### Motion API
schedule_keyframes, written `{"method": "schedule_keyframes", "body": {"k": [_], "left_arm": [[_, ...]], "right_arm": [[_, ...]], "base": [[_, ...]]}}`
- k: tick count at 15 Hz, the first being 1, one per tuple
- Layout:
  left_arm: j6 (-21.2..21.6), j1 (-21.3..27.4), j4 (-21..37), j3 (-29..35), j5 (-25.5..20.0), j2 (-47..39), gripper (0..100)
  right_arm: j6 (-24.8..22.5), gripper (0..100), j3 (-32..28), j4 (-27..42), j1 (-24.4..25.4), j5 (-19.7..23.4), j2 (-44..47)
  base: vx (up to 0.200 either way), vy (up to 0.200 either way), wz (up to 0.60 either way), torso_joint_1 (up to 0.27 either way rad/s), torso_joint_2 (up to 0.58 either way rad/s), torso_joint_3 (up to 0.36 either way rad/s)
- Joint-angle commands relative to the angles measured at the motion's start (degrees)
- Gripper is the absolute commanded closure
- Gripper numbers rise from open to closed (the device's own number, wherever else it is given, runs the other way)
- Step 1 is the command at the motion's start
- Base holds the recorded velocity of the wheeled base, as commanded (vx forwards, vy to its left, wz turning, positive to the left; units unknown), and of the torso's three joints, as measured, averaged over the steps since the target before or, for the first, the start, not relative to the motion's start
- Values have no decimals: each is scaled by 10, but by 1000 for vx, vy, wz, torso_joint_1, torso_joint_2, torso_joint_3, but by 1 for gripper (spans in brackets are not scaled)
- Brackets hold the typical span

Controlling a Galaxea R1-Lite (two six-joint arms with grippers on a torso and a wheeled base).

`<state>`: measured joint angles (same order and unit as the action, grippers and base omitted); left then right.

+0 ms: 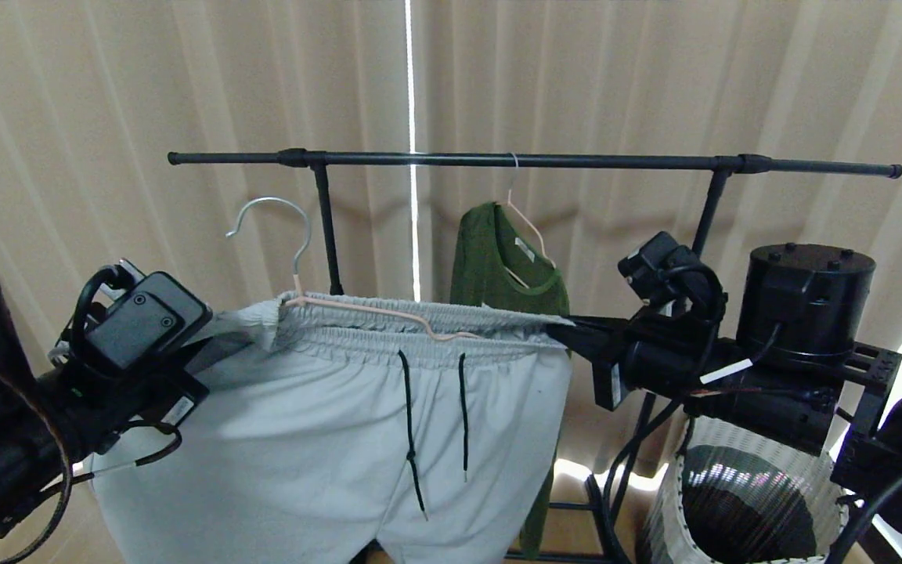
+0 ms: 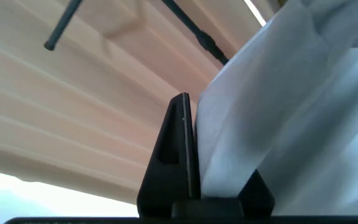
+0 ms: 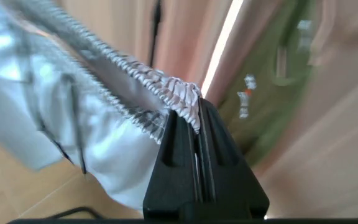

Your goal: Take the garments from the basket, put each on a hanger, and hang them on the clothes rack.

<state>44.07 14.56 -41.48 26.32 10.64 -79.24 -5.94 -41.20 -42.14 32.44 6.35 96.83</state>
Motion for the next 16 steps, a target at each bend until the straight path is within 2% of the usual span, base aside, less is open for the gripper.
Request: {"method": "schedule_keyframes", "body": {"k": [1,4,5,7,8,9,14,16], "left_arm": [[-7,3,-4,5,0,-20,100],[-107,57,-21,18,18,-41,100],[-117,65,-21,21,29,-45,100],[-121,71,-22,22,37,-52,100],[-121,80,-24,18,37,-51,100],[-121,84,-24,16,37,-51,100],[-116,114,-25,-2,37,-46,100],[-116,123,-35,-10,36,-45,100]], "right_arm": [[0,0,2,7,25,2,-16],[-1,0,0,13,72,2,-8],[-2,0,-4,11,80,2,-6],[-30,0,-19,6,84,2,-5],[-78,0,-34,6,83,3,-4],[-94,0,-41,5,83,4,-3],[-164,0,-78,-19,72,2,53],[-178,0,-86,-20,69,0,71]], "base": [[0,0,0,0,0,0],[0,0,0,0,0,0],[0,0,0,0,0,0],[0,0,0,0,0,0],[0,0,0,0,0,0],[0,0,0,0,0,0],[0,0,0,0,0,0],[0,0,0,0,0,0]]}}
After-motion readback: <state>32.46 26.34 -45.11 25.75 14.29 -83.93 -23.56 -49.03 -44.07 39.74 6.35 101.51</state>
